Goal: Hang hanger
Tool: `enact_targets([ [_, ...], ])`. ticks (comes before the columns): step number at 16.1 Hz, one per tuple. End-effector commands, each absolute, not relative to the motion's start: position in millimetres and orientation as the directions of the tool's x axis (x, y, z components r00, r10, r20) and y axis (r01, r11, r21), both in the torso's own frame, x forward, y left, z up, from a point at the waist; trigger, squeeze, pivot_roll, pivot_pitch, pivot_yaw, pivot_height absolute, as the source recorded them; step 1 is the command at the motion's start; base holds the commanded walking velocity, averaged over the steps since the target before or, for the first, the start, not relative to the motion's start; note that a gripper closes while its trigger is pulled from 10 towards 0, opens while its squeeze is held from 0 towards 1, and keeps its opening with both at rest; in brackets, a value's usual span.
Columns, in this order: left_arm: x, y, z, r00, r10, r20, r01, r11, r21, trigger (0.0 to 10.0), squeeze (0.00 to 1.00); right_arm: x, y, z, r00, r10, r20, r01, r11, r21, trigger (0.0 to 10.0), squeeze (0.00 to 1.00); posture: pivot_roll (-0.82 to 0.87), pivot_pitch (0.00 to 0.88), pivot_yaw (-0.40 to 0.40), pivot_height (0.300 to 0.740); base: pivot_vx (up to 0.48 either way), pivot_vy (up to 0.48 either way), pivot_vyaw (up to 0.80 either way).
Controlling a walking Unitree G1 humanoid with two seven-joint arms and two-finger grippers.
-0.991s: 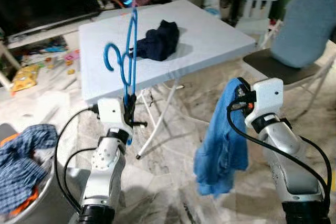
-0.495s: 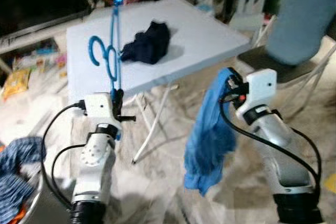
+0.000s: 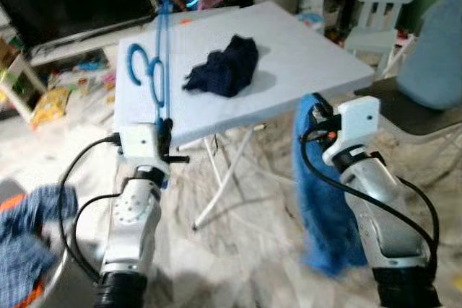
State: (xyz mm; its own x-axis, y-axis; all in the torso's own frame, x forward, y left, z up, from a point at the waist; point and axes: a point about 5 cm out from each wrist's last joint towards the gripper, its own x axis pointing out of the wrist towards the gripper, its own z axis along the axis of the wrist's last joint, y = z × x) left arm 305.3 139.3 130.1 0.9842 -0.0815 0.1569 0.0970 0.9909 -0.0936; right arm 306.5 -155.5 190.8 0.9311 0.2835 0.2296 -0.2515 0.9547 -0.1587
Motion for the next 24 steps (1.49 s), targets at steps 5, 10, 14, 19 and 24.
enact_targets([
  [5,308.8,126.2,137.2,0.978,-0.106,0.181,0.127,0.986,-0.108,10.0,0.00,305.6,-150.2,200.2,0.911,0.308,0.273,-0.251,0.941,-0.226,10.0,0.00,-0.26,0.000,0.148,0.740,0.407,0.000,0.00],
  [10,307.4,124.6,137.0,0.976,-0.130,0.173,0.149,0.984,-0.101,10.0,0.00,297.1,-139.6,192.4,0.912,0.307,0.271,-0.256,0.945,-0.205,10.0,0.00,-0.27,0.000,0.184,0.740,0.415,0.000,0.00],
  [14,308.3,123.4,139.1,0.975,-0.133,0.177,0.153,0.983,-0.102,10.0,0.00,298.1,-140.1,193.4,0.912,0.304,0.277,-0.251,0.945,-0.211,10.0,0.00,-0.26,0.000,0.186,0.740,0.415,0.000,0.00],
  [19,306.8,127.2,135.9,0.982,-0.115,0.148,0.128,0.988,-0.085,10.0,0.00,298.3,-137.4,191.0,0.913,0.302,0.274,-0.253,0.946,-0.201,10.0,0.00,-0.23,0.000,0.177,0.740,0.240,0.000,0.00],
  [24,304.1,126.9,132.7,0.983,-0.117,0.141,0.127,0.989,-0.069,10.0,0.00,300.7,-138.2,193.3,0.909,0.302,0.287,-0.248,0.946,-0.210,10.0,0.00,-0.23,0.000,0.166,0.740,0.000,0.000,0.00],
])
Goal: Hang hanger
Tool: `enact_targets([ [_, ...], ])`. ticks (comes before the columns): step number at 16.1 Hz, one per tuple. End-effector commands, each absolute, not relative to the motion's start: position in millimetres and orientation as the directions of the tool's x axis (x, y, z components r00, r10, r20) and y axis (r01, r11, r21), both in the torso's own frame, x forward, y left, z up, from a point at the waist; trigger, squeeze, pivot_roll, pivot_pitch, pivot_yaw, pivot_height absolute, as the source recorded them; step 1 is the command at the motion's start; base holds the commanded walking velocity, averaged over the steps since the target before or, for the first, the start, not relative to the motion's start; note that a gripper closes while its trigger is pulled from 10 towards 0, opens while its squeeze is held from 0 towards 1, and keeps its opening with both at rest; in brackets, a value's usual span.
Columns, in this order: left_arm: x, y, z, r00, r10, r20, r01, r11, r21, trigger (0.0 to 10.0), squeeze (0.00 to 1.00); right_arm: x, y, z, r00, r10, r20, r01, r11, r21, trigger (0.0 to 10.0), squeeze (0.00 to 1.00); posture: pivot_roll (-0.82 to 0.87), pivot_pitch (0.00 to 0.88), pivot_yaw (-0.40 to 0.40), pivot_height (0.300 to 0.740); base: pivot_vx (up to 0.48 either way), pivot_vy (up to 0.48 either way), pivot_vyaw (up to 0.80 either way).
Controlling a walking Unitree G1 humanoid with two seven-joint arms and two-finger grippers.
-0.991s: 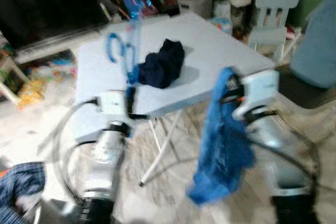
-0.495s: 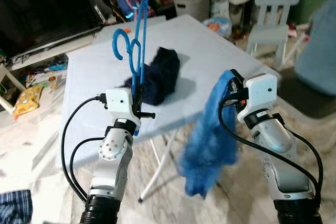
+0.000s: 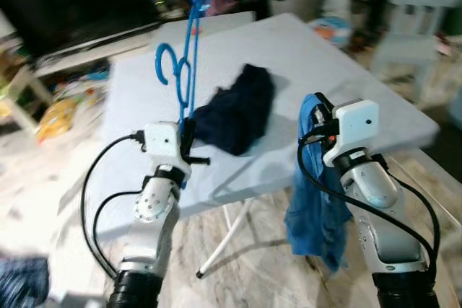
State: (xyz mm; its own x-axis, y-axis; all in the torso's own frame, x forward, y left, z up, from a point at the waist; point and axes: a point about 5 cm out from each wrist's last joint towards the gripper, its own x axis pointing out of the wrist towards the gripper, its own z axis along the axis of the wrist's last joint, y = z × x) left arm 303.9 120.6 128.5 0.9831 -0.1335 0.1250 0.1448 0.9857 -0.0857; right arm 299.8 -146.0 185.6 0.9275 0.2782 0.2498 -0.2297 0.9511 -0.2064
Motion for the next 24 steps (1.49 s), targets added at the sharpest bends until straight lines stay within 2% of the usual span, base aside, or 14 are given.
enact_targets([
  [1,303.5,128.6,132.2,0.985,-0.107,0.139,0.117,0.991,-0.067,10.0,0.00,300.7,-138.8,192.0,0.911,0.300,0.282,-0.248,0.947,-0.205,10.0,0.00,-0.23,0.000,0.165,0.740,0.000,0.000,0.00],
  [4,304.8,129.7,129.5,0.990,-0.072,0.119,0.080,0.995,-0.063,10.0,0.00,299.7,-135.6,188.9,0.910,0.315,0.270,-0.264,0.942,-0.210,10.0,0.00,-0.24,0.000,0.164,0.740,0.000,0.000,0.00],
  [9,303.1,123.5,133.8,0.981,-0.117,0.154,0.130,0.989,-0.076,10.0,0.00,301.6,-135.1,194.7,0.904,0.313,0.292,-0.257,0.942,-0.213,10.0,0.00,-0.24,0.000,0.155,0.740,0.000,0.000,0.52],
  [12,300.6,128.8,140.6,0.979,-0.104,0.177,0.117,0.991,-0.064,10.0,0.00,306.7,-136.0,210.3,0.893,0.295,0.341,-0.242,0.951,-0.191,10.0,0.00,-0.23,0.000,0.151,0.740,0.000,0.000,0.00],
  [24,297.4,123.9,134.9,0.980,-0.119,0.160,0.134,0.988,-0.082,10.0,0.00,310.2,-137.5,207.2,0.897,0.295,0.329,-0.244,0.952,-0.187,10.0,0.00,-0.23,0.000,0.144,0.740,0.343,0.000,0.00],
])
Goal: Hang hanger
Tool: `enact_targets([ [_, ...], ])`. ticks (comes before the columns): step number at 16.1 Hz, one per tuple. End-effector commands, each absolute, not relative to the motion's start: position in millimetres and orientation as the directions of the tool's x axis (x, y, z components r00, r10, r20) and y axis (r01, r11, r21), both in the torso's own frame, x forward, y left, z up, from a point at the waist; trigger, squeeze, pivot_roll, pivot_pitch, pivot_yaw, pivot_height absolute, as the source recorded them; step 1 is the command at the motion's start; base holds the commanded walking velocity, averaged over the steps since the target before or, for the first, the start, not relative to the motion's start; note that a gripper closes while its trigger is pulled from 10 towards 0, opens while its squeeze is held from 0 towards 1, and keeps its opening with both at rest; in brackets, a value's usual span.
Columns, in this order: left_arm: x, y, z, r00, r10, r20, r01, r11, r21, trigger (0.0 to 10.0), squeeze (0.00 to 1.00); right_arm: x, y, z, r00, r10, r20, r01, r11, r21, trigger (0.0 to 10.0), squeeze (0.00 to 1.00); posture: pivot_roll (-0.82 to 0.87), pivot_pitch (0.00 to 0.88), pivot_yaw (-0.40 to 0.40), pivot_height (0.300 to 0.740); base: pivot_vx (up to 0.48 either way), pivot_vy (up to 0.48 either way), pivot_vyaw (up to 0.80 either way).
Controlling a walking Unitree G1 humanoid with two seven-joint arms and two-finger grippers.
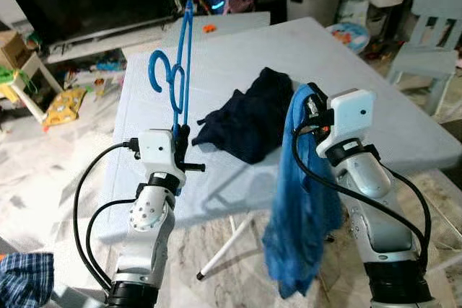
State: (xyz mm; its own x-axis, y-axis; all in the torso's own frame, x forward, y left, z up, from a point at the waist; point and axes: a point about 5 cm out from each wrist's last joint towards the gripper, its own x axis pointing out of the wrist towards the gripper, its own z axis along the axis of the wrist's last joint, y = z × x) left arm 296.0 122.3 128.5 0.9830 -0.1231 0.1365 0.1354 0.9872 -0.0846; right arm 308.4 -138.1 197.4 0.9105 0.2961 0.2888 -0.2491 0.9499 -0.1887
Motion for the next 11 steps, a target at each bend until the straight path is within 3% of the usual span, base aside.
enact_targets([
  [1,297.4,123.4,134.7,0.980,-0.119,0.159,0.134,0.987,-0.086,10.0,0.00,310.1,-137.4,206.8,0.897,0.297,0.327,-0.246,0.951,-0.188,10.0,0.00,-0.23,0.000,0.144,0.740,0.420,0.000,0.00],
  [6,296.9,124.3,133.0,0.983,-0.105,0.153,0.120,0.989,-0.092,10.0,0.00,310.5,-136.1,205.1,0.897,0.306,0.320,-0.255,0.948,-0.193,10.0,0.00,-0.23,0.000,0.140,0.740,0.368,0.000,0.00],
  [11,295.8,122.6,131.8,0.985,-0.094,0.146,0.109,0.989,-0.099,10.0,0.00,312.0,-135.5,204.0,0.895,0.322,0.308,-0.270,0.942,-0.200,10.0,0.00,-0.23,0.000,0.134,0.740,0.000,0.000,0.00],
])
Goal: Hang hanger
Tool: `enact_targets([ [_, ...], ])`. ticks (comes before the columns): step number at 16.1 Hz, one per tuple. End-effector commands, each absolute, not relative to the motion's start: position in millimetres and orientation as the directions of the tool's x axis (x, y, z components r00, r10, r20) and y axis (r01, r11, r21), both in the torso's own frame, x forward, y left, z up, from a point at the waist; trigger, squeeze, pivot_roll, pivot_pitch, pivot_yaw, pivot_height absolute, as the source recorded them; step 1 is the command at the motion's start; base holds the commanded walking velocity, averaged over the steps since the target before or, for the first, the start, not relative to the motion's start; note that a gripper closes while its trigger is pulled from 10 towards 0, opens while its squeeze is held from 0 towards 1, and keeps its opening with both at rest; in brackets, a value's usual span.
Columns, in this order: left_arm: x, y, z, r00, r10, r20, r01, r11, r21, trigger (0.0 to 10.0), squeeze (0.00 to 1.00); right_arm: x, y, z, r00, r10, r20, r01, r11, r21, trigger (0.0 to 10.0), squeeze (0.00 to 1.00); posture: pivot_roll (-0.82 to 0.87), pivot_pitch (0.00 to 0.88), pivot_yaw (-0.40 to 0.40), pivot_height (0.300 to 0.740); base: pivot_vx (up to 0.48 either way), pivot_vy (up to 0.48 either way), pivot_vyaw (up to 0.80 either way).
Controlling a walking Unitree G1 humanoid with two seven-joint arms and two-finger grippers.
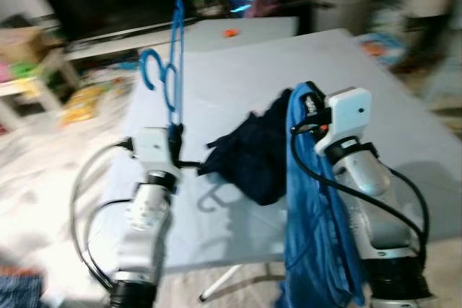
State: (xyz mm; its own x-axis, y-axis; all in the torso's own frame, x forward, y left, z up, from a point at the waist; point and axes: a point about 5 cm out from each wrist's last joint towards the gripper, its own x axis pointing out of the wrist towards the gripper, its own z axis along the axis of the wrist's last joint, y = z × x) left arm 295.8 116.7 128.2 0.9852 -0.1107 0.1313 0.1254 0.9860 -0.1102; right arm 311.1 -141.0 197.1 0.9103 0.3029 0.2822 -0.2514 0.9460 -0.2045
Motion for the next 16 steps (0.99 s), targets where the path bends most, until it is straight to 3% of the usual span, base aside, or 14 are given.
enact_targets([
  [1,295.3,122.2,131.4,0.985,-0.093,0.144,0.108,0.989,-0.099,10.0,0.00,316.6,-137.2,207.5,0.895,0.323,0.307,-0.272,0.942,-0.197,10.0,0.00,-0.23,0.000,0.132,0.740,0.000,0.000,0.00],
  [4,295.1,121.6,129.2,0.987,-0.084,0.135,0.098,0.990,-0.103,10.0,0.00,346.7,-127.7,240.8,0.857,0.398,0.327,-0.340,0.914,-0.220,10.0,0.00,-0.23,0.000,0.118,0.740,0.000,0.000,0.00],
  [6,293.4,120.6,128.5,0.989,-0.066,0.133,0.081,0.990,-0.112,10.0,0.00,388.3,-126.6,261.3,0.871,0.406,0.276,-0.364,0.911,-0.192,10.0,0.00,-0.21,0.000,0.091,0.740,0.000,0.000,0.00],
  [9,288.4,124.4,126.9,0.991,-0.039,0.127,0.053,0.992,-0.114,10.0,0.00,413.4,-132.9,285.0,0.903,0.373,0.214,-0.335,0.922,-0.193,10.0,0.00,-0.18,0.000,0.066,0.740,0.000,0.000,0.00],
  [13,283.5,128.8,126.1,0.992,-0.015,0.125,0.028,0.994,-0.109,10.0,0.00,423.7,-172.4,348.5,0.954,0.127,0.273,-0.082,0.982,-0.170,10.0,0.00,-0.15,0.000,0.042,0.740,0.000,0.000,0.00],
  [16,282.1,131.0,127.6,0.992,0.006,0.128,0.008,0.994,-0.107,10.0,0.00,412.9,-212.3,389.9,0.915,-0.085,0.393,0.164,0.971,-0.172,10.0,0.00,-0.13,0.000,0.031,0.740,0.000,0.000,0.00],
])
